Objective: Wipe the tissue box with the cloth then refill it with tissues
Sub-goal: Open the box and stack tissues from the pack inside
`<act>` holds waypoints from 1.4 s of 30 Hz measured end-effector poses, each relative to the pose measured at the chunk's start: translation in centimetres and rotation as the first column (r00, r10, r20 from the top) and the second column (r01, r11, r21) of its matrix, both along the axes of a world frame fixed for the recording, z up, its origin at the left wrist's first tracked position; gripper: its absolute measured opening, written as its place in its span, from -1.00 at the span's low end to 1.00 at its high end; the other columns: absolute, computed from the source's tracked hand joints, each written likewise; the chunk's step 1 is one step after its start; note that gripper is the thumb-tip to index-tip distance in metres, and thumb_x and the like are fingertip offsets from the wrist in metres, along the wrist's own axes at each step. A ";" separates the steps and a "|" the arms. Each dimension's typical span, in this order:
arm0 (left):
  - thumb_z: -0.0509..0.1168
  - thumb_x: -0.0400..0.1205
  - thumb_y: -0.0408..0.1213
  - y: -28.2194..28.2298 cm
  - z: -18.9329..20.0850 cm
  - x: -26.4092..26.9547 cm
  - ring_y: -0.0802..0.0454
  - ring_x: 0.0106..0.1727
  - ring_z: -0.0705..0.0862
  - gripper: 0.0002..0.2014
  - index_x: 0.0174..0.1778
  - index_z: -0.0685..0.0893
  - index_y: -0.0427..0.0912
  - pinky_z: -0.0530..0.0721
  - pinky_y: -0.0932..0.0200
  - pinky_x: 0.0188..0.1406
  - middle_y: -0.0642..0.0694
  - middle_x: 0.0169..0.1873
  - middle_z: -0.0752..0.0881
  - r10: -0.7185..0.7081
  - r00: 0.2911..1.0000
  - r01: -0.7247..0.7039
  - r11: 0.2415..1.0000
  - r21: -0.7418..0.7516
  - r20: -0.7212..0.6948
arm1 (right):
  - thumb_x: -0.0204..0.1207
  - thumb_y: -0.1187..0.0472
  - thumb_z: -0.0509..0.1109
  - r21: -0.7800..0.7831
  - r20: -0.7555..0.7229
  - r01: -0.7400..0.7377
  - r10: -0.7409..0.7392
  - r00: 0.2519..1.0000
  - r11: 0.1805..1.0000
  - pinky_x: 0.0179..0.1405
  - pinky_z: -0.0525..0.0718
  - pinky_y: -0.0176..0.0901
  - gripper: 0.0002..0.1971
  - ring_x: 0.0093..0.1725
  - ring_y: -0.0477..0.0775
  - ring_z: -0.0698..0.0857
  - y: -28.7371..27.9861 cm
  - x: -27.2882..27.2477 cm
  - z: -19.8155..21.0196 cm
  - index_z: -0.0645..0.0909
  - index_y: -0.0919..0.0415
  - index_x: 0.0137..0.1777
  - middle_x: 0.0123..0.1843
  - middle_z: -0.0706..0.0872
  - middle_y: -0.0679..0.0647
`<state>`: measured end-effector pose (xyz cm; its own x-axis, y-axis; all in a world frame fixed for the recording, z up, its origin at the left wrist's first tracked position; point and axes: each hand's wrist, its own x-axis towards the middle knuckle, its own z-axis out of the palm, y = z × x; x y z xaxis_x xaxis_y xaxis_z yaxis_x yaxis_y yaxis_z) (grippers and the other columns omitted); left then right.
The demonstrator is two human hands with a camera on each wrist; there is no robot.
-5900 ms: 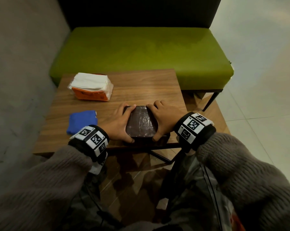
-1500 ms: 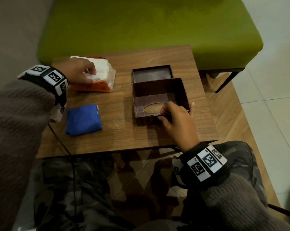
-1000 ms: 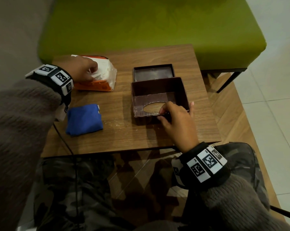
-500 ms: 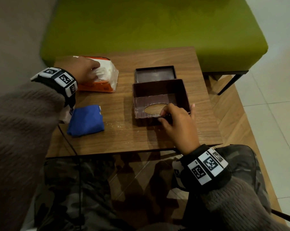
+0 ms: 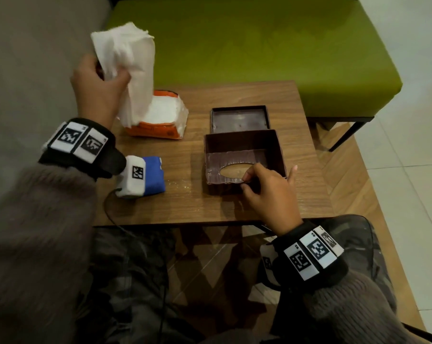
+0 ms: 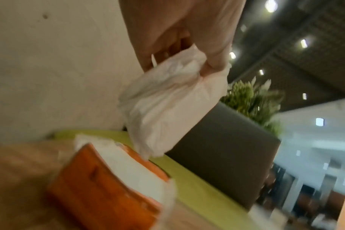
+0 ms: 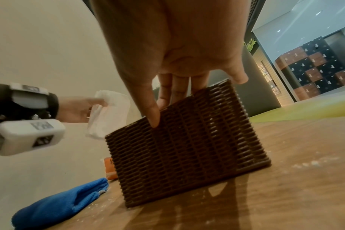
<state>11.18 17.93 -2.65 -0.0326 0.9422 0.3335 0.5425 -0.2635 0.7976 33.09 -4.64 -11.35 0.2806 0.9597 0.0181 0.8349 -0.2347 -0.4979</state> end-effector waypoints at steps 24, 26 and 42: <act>0.27 0.61 0.01 -18.6 -4.3 6.3 0.20 0.05 0.69 -0.57 0.39 0.48 0.02 0.65 0.27 -0.11 0.12 0.08 0.71 -0.186 0.877 0.449 0.648 -0.616 0.443 | 0.44 -0.36 0.18 -0.067 -0.836 0.078 -0.099 0.539 0.995 0.32 0.63 0.20 -0.29 0.28 0.09 0.67 0.2 -3.5 2.5 0.42 0.05 0.48 0.36 0.63 0.07; 0.25 0.63 -0.01 -18.7 -4.7 6.2 0.27 0.03 0.66 -0.57 0.42 0.44 0.02 0.62 0.34 -0.17 0.16 0.06 0.67 -0.192 0.897 0.409 0.704 -0.581 0.398 | 0.40 -0.42 0.12 -0.048 -0.823 0.089 -0.089 0.561 0.995 0.31 0.63 0.20 -0.25 0.29 0.08 0.66 0.0 -3.7 2.3 0.41 0.03 0.48 0.35 0.62 0.05; 0.00 0.74 -0.02 -19.7 -4.6 6.8 0.43 -0.14 0.55 -0.78 0.20 0.35 -0.02 0.51 0.56 -0.28 0.22 -0.13 0.56 -0.239 0.927 0.345 0.847 -0.404 0.290 | 0.46 -0.44 0.09 -0.023 -0.833 -0.014 -0.012 0.552 1.000 0.41 0.57 0.11 -0.27 0.34 -0.02 0.64 -0.3 -4.7 2.8 0.36 -0.06 0.55 0.39 0.64 -0.02</act>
<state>17.99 -1.73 -7.29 0.2449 0.9643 -0.1008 0.2925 0.0257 0.9559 28.36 -4.94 -8.55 0.1571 0.9565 -0.2458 0.0495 -0.2562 -0.9654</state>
